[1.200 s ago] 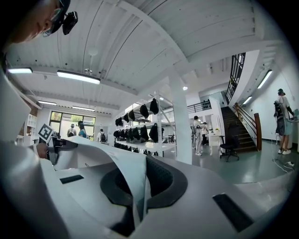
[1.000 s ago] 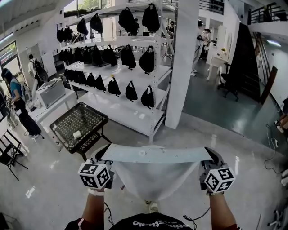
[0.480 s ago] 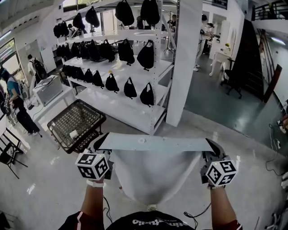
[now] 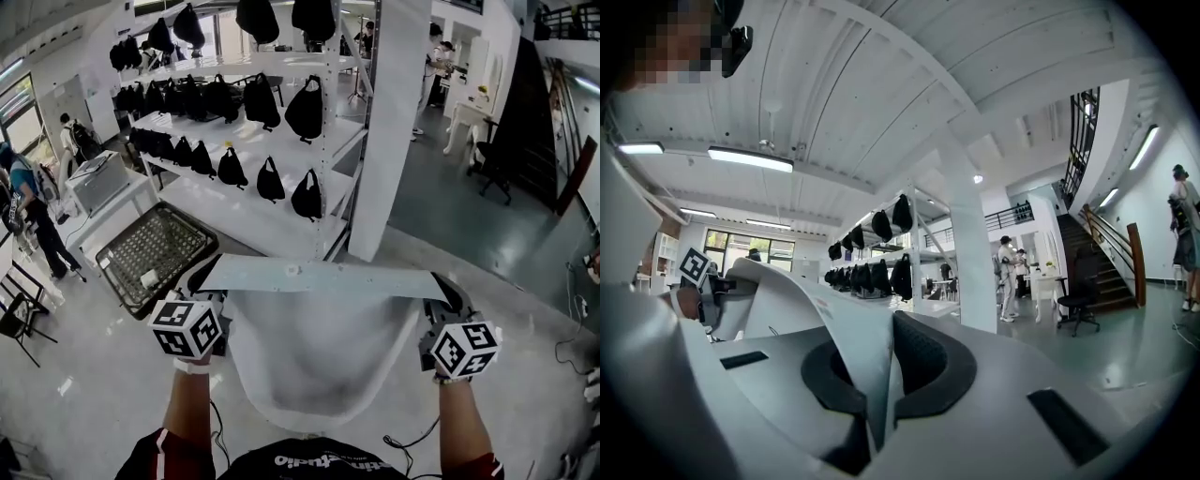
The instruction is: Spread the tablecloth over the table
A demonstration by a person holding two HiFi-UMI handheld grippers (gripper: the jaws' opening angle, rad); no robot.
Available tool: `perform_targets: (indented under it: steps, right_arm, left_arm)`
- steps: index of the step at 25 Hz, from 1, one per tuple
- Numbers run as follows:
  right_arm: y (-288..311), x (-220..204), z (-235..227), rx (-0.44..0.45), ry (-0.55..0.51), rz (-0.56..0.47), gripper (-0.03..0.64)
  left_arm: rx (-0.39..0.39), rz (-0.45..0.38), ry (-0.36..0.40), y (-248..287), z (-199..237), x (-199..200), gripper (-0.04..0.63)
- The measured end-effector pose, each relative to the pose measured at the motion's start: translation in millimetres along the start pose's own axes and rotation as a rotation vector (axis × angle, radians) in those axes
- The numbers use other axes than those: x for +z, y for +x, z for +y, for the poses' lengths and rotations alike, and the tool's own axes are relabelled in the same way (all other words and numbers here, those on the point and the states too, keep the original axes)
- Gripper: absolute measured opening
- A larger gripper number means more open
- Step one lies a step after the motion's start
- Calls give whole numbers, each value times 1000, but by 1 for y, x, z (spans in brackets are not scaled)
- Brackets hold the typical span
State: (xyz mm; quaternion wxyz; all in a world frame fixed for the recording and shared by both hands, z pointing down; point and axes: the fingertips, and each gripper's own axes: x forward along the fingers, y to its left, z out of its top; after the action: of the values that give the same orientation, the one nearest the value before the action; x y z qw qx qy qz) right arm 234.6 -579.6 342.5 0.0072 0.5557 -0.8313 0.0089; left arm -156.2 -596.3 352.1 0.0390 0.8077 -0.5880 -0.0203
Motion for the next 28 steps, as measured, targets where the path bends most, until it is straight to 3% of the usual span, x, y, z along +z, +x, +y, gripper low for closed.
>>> perform_targets:
  steps: [15, 20, 28]
  right_arm:
    - [72, 68, -50, -3, -59, -109, 29]
    - [78, 45, -60, -10, -47, -69, 29]
    - [77, -13, -66, -17, 4, 38, 29]
  left_arm:
    - [19, -117, 75, 85, 9, 65, 23]
    - [22, -88, 84, 94, 9, 42, 23]
    - [14, 39, 34, 94, 7, -28, 23]
